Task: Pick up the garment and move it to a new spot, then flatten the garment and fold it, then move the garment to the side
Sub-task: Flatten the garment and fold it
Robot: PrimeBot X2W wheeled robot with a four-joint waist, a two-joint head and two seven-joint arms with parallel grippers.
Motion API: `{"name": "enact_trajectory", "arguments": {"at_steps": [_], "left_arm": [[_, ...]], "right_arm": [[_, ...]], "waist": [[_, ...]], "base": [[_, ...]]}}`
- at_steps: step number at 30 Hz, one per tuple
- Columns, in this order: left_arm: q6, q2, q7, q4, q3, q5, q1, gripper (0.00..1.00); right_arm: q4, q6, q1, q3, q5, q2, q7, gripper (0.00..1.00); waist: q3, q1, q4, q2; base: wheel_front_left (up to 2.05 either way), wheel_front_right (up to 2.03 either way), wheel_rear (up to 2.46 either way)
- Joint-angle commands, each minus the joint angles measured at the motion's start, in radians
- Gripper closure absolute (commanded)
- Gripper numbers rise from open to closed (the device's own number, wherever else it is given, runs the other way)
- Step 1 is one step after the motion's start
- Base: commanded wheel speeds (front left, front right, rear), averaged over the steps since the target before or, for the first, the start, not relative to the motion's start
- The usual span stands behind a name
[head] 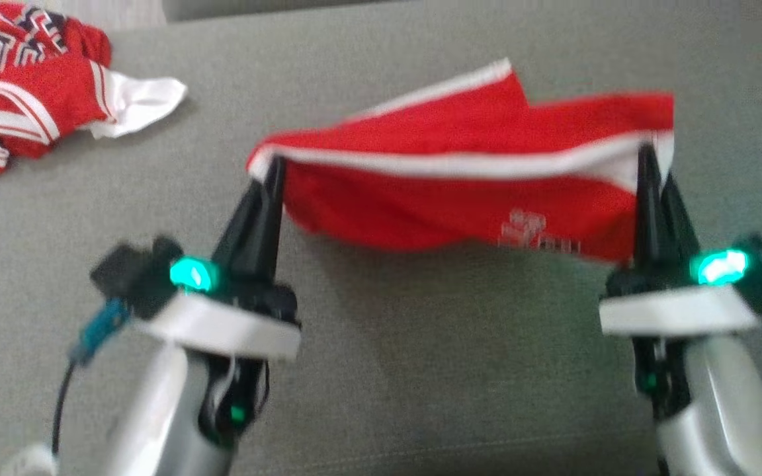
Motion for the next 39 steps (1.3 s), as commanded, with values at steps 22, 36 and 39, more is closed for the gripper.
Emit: {"name": "enact_trajectory", "arguments": {"at_steps": [22,36,39], "left_arm": [[0.036,-0.012,0.112,0.087,-0.022,-0.094,-0.001,1.00],[0.028,-0.035,0.049,0.388,-0.053,-0.163,-0.242,1.00],[0.027,-0.036,0.033,0.425,-0.071,-0.174,-0.266,1.00]], "right_arm": [[0.129,0.007,-0.142,0.023,-0.064,-0.018,0.125,1.00],[0.652,0.007,-0.533,0.019,-0.156,-0.032,0.106,1.00],[0.730,0.007,-0.583,0.009,-0.175,-0.035,0.091,1.00]], "waist": [[0.070,0.0001,0.020,0.0000],[0.179,0.0001,0.075,0.0000],[0.194,0.0001,0.081,0.0000]], "base": [[0.00,0.00,0.00],[0.00,0.00,0.00],[0.00,0.00,0.00]]}}
